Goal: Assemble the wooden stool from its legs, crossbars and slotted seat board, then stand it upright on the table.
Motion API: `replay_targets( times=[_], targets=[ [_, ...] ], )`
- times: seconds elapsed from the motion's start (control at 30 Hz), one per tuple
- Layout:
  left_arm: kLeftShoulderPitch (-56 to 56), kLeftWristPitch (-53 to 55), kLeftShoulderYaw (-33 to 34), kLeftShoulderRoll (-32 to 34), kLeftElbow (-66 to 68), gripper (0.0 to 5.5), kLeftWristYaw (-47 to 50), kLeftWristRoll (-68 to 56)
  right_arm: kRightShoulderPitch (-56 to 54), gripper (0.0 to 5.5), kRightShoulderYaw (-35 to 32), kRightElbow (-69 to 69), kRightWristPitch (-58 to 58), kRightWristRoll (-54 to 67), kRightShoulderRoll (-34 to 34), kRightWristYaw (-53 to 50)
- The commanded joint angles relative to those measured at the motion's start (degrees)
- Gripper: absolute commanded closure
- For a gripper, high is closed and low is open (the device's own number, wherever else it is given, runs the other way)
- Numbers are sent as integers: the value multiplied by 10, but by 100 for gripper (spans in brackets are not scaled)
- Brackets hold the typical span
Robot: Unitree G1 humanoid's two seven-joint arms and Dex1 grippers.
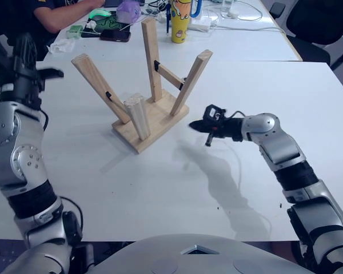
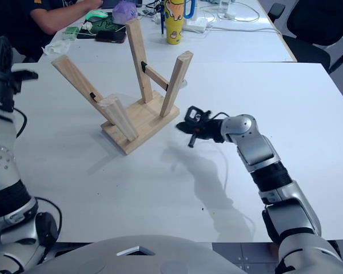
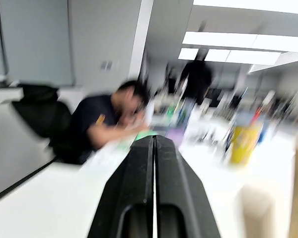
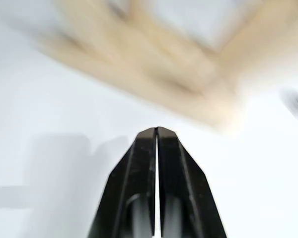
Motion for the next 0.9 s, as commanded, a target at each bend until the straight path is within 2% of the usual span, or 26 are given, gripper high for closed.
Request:
replay_targets(
  times=[0.03, 0.17, 0.43, 0.7, 0.9],
  targets=[
    [141, 82, -49, 43, 34, 550, -63, 23, -53, 548, -11, 133, -76, -49, 68, -102],
    [208, 81, -134, 49, 41, 550, -123, 46, -83, 548, -24, 245, -132, -74, 120, -180],
    [131, 81, -225, 8, 50, 550, -147, 62, -163, 548, -59, 458, -200, -90, 175, -270],
    [53, 44, -287, 1, 163, 550, -184, 105, -190, 548, -68, 525, -284, -87, 231, -166],
    [-15, -13, -336, -4, 269, 550, -219, 156, -195, 548, -61, 533, -294, -96, 251, -85]
  ],
)
